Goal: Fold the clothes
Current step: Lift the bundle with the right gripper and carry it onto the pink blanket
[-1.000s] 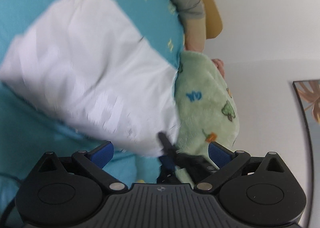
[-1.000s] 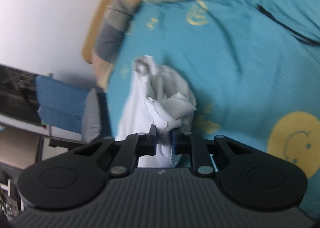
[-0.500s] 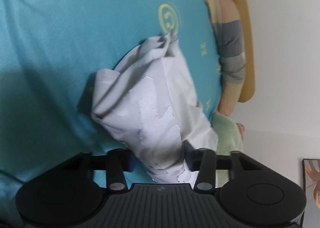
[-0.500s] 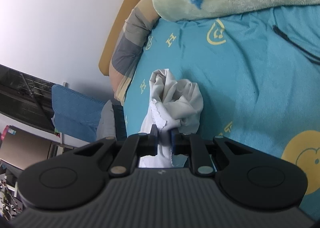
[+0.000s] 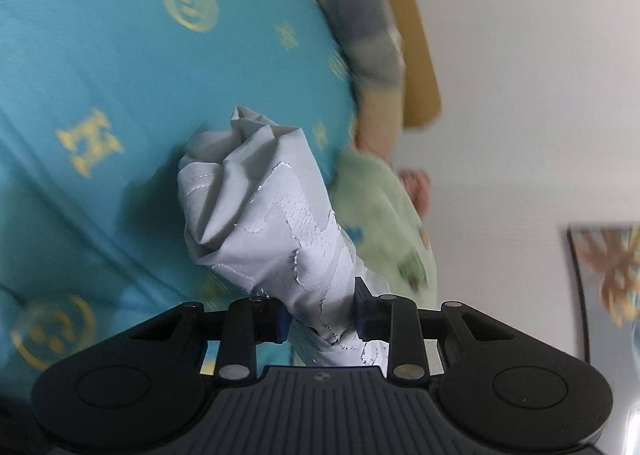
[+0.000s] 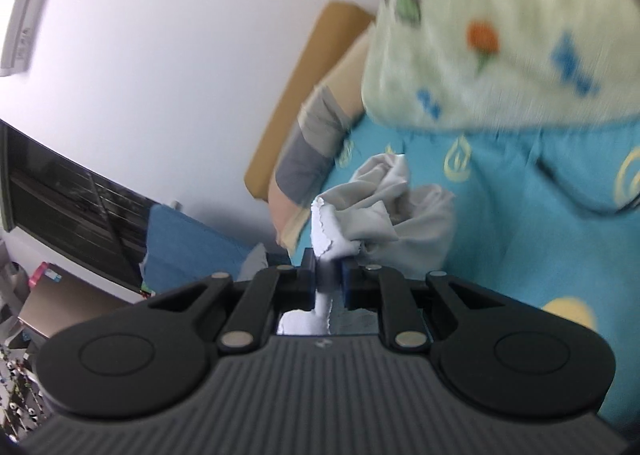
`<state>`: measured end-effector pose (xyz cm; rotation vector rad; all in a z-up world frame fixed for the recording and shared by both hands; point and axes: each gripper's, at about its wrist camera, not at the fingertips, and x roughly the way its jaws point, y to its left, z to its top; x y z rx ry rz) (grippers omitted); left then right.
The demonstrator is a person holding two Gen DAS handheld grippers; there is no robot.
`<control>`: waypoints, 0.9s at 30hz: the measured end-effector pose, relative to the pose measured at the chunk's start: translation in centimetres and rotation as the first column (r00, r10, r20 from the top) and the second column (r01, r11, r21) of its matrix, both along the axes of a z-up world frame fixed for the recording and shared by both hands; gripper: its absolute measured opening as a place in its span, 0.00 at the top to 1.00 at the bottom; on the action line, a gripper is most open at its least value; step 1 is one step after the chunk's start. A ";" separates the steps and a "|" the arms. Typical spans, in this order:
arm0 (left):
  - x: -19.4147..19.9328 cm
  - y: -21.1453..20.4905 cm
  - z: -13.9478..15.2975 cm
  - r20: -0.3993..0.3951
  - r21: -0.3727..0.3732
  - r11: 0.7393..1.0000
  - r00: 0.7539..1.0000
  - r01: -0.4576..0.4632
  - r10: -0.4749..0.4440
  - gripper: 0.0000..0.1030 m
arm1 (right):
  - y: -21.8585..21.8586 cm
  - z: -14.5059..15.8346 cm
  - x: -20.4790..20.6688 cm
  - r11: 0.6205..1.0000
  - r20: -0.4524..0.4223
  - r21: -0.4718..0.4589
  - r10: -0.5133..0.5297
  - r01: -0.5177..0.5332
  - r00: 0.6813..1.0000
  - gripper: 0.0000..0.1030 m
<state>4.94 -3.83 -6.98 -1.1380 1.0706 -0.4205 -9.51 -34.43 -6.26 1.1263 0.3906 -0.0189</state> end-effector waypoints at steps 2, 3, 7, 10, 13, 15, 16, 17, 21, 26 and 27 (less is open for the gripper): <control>0.2 -3.7 2.0 0.007 0.015 0.997 0.998 0.069 -0.069 0.70 | -2.6 1.6 -1.9 1.000 0.009 -0.010 -0.029 0.030 1.000 0.85; 0.5 -5.9 3.0 0.013 0.025 0.994 0.994 0.104 -0.104 0.70 | -4.2 2.3 -2.6 0.999 0.012 -0.010 -0.051 0.051 0.999 0.85; 2.6 -15.8 6.8 0.048 0.058 0.974 0.974 0.220 -0.223 0.70 | -11.2 5.3 -4.9 0.990 0.017 -0.011 -0.139 0.140 0.990 0.85; 4.6 -24.2 9.9 0.100 0.091 0.946 0.942 0.312 -0.320 0.70 | -17.0 8.1 -5.4 0.975 0.022 -0.044 -0.217 0.218 0.976 0.85; 6.6 -33.3 12.8 0.163 0.093 0.918 0.903 0.386 -0.396 0.70 | -23.3 11.5 -5.0 0.944 0.044 -0.110 -0.307 0.310 0.951 0.85; 7.4 -38.9 14.5 0.224 0.080 0.898 0.870 0.433 -0.439 0.70 | -27.3 13.8 -4.9 0.913 0.083 -0.156 -0.368 0.377 0.926 0.85; 7.7 -41.5 15.2 0.255 0.069 0.887 0.852 0.456 -0.457 0.70 | -29.1 14.7 -4.9 0.896 0.109 -0.171 -0.396 0.410 0.912 0.85; 8.2 -44.1 15.6 0.286 0.052 0.878 0.835 0.477 -0.470 0.70 | -30.9 15.5 -5.0 0.877 0.135 -0.190 -0.421 0.441 0.897 0.85; 10.3 -54.0 14.8 0.407 0.029 0.835 0.757 0.549 -0.511 0.70 | -35.5 16.1 -5.4 0.788 0.197 -0.305 -0.497 0.534 0.845 0.85; 10.0 -59.1 7.1 0.461 0.192 0.766 0.633 0.613 -0.622 0.70 | -36.4 8.5 -6.1 0.737 0.099 -0.401 -0.555 0.544 0.826 0.85; 9.5 -59.3 5.4 0.449 0.223 0.752 0.619 0.621 -0.645 0.70 | -36.2 6.6 -6.4 0.743 0.059 -0.401 -0.563 0.536 0.824 0.85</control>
